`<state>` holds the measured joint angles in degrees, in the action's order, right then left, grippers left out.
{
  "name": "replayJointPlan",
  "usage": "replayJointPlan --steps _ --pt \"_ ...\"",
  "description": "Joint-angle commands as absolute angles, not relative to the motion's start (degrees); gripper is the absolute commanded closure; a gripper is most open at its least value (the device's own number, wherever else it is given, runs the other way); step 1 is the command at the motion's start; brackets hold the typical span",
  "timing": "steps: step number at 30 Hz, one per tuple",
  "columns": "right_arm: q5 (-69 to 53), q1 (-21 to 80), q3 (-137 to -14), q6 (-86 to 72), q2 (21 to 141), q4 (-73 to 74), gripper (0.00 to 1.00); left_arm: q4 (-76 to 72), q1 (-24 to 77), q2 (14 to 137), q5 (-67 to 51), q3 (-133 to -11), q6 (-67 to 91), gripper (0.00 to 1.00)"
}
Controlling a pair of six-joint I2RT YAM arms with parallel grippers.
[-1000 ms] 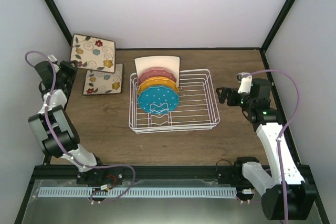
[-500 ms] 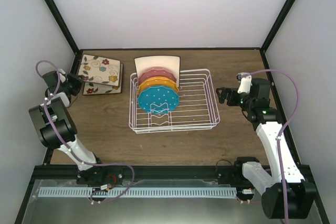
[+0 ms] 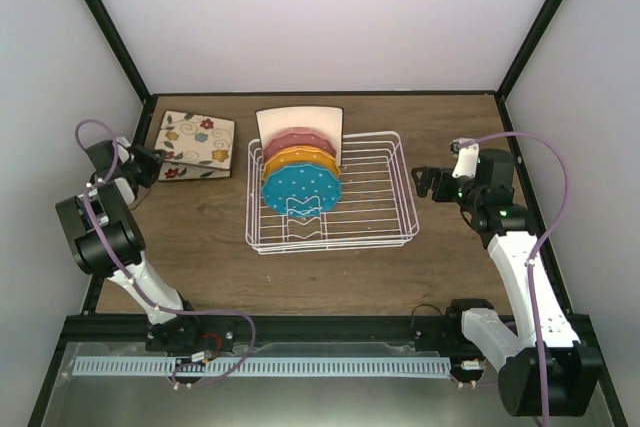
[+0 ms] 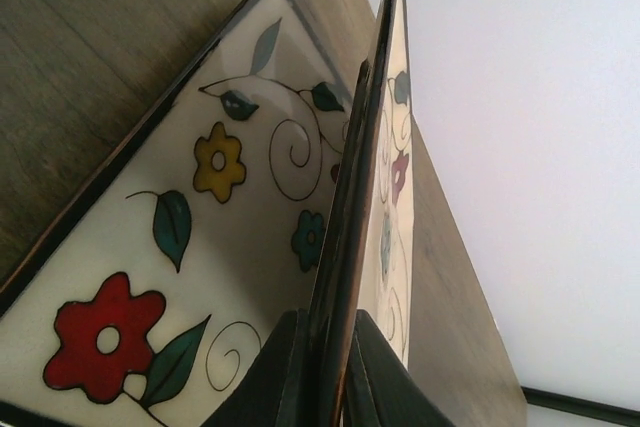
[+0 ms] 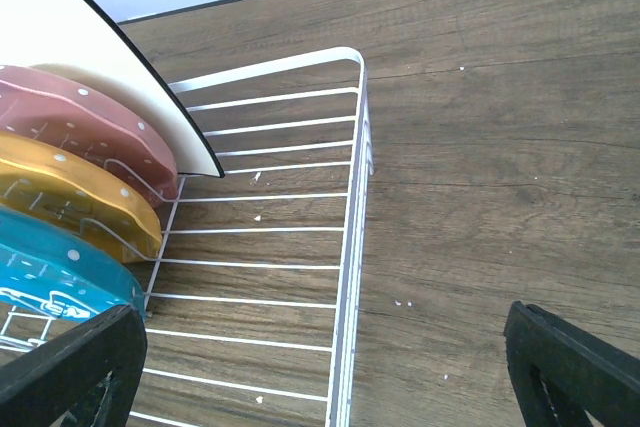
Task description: Unload the plates from the dish rack
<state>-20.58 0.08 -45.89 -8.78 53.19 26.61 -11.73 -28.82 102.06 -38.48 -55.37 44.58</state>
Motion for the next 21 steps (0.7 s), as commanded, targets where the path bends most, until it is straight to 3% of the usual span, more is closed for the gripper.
replayJointPlan --steps 1,21 --pt "-20.21 -0.53 -47.60 -8.26 53.35 26.91 0.00 -18.28 -29.11 102.47 -41.07 -55.15 46.43 0.94" --pt "-20.21 -0.53 -47.43 -7.26 54.96 26.71 0.00 -12.87 -29.45 105.68 -37.54 -54.79 43.24 0.26"
